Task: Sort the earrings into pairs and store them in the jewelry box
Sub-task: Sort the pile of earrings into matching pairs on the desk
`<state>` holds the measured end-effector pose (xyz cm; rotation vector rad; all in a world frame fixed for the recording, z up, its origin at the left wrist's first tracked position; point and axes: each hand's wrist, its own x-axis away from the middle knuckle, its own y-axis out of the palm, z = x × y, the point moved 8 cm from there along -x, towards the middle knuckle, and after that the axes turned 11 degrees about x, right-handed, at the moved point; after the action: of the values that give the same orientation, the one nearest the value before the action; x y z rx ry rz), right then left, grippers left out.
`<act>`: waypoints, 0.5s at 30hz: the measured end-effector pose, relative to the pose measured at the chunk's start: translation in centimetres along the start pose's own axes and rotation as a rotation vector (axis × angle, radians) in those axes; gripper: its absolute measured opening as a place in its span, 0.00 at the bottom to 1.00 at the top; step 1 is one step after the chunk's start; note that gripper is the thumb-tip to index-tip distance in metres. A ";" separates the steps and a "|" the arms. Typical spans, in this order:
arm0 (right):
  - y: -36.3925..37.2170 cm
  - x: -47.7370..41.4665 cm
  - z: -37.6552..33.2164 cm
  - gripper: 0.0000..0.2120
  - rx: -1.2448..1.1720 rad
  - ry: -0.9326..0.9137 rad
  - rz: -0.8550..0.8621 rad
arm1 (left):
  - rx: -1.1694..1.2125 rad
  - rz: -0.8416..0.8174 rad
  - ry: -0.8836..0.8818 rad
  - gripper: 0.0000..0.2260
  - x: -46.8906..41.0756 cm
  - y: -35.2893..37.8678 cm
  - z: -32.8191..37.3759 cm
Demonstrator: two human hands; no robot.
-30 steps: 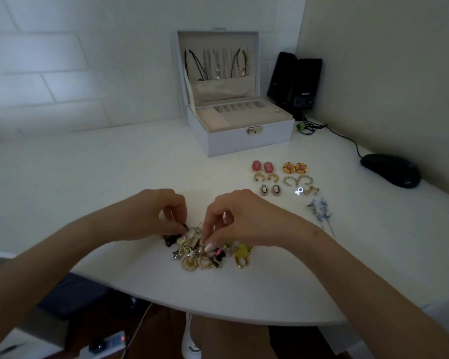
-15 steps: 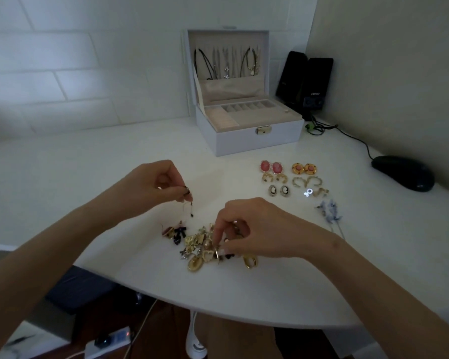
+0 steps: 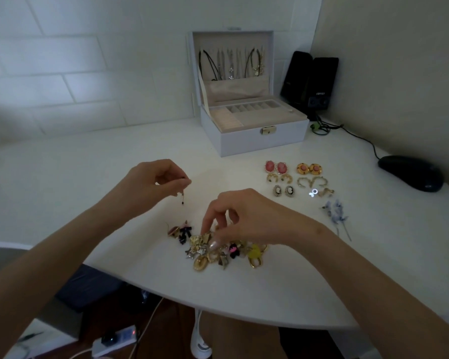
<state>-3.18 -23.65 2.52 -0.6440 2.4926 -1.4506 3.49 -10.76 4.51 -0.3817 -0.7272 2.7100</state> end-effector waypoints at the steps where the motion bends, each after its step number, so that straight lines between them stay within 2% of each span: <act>1: 0.2 -0.1 -0.1 0.07 0.007 -0.008 0.022 | 0.001 0.005 -0.008 0.04 0.0 0.1 -0.1; 4: 1.0 -0.8 -1.2 0.07 0.021 -0.038 0.079 | 0.000 0.022 -0.015 0.04 -0.1 0.3 -0.2; 9: 1.8 -2.3 -2.7 0.09 0.253 -0.037 0.138 | 0.006 0.031 -0.010 0.04 -0.2 0.2 -0.1; 15: 2.0 -2.6 -3.1 0.06 0.282 -0.076 0.157 | 0.017 0.036 -0.004 0.04 -0.4 0.3 0.0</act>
<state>-2.56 -19.21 2.23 -0.4313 2.1701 -1.6413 3.77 -11.09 4.42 -0.3893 -0.7039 2.7495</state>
